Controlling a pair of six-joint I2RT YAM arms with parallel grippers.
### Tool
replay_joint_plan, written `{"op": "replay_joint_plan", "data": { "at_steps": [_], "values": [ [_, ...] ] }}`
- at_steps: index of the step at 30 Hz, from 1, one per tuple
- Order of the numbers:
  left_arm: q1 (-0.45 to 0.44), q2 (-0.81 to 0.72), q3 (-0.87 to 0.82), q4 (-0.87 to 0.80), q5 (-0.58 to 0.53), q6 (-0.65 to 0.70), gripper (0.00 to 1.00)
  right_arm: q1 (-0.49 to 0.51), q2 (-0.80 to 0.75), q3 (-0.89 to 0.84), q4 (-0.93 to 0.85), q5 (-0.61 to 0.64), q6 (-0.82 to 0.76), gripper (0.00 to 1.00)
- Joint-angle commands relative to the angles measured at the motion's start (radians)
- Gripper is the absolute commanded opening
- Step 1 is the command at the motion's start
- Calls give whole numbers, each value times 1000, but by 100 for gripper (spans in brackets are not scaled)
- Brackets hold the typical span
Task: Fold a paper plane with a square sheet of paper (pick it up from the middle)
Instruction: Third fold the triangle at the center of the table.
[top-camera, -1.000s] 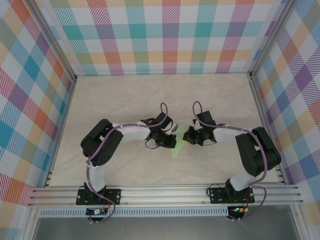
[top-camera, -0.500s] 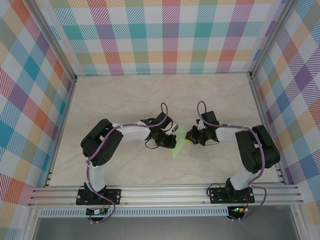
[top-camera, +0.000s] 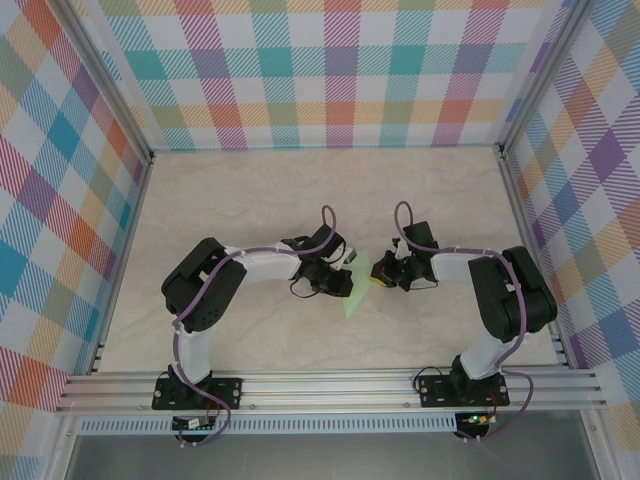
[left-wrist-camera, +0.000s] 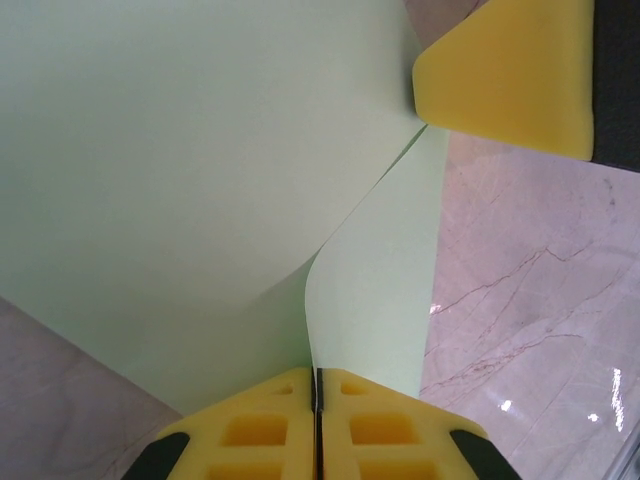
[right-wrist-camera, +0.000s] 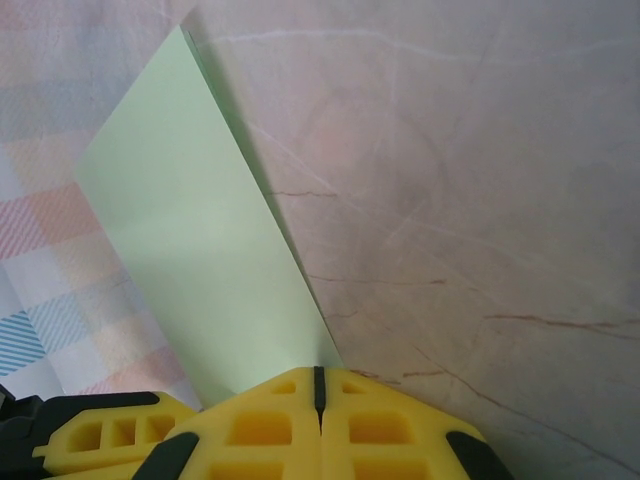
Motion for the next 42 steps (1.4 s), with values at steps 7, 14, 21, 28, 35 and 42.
{"op": "replay_joint_plan", "data": {
  "at_steps": [7,14,21,28,35,42],
  "values": [
    [0,-127,4,-112,-142,-64,26,1,-25,-18,-66,49,-51,0],
    [-3,-254,-7,-133,-220,-128,25,2,-52,-12,-46,3,-39,0],
    [-45,-186,43,-81,-25,-105,11,0,-101,19,-77,-15,-43,1],
    [-80,-125,73,-44,6,-109,10,2,-158,2,-115,10,-47,2],
    [-61,-27,89,-132,-185,-113,2,6,-268,-69,-77,-64,-14,2],
    [-55,-4,75,-108,-197,-113,0,70,-303,-178,31,-81,68,0]
  ]
}}
